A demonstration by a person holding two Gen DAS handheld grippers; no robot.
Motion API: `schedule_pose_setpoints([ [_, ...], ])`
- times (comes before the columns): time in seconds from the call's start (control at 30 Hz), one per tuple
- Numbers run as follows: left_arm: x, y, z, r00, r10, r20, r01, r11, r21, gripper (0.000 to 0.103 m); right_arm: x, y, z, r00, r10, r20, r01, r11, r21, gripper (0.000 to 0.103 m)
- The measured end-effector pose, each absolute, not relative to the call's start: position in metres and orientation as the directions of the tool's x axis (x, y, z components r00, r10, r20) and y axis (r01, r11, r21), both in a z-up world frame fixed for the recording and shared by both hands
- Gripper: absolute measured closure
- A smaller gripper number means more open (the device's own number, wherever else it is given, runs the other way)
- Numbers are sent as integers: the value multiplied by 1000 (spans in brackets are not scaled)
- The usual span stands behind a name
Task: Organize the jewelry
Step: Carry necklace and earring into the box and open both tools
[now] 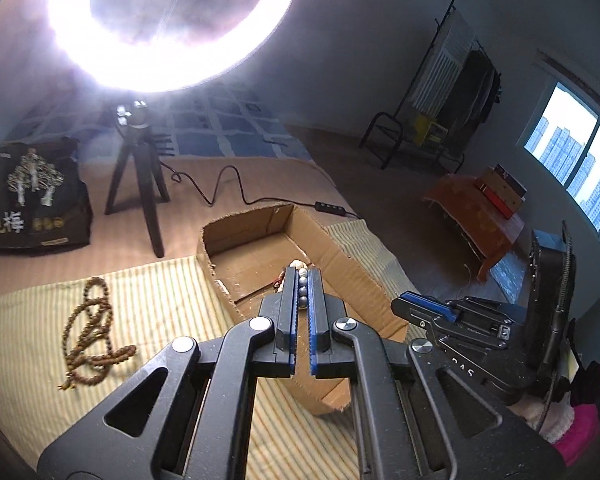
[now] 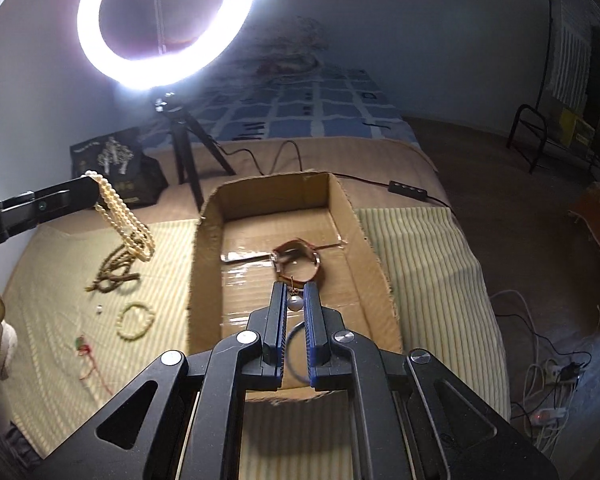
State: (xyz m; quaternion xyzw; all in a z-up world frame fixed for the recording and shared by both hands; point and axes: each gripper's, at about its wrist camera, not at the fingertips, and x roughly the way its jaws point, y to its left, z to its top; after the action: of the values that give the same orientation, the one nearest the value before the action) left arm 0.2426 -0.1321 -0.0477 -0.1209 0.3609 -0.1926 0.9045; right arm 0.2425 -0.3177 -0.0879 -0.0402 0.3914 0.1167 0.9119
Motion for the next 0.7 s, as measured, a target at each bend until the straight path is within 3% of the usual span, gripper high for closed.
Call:
schedule_pose_setpoints([
  [0.57,279,-161,-91,601,-416,-683,236,908,-345,102,273,-327,-125,594,167,-787,-222,974,39,96],
  [0.6,280,-162,-91,600,-415,-685,238,909,-342,101,273,-326,-126,590,157,-792,-220,975,30,94],
  [0.67,280,-164,-92,598,-401,-694,237,916,-324,88,275,-325,-130,583,116,-804,-204,979,-7,72],
  [0.7,279,-164,-91,602,-394,-695,233,919,-319,64,275,-325,-130,583,103,-806,-197,980,-18,50],
])
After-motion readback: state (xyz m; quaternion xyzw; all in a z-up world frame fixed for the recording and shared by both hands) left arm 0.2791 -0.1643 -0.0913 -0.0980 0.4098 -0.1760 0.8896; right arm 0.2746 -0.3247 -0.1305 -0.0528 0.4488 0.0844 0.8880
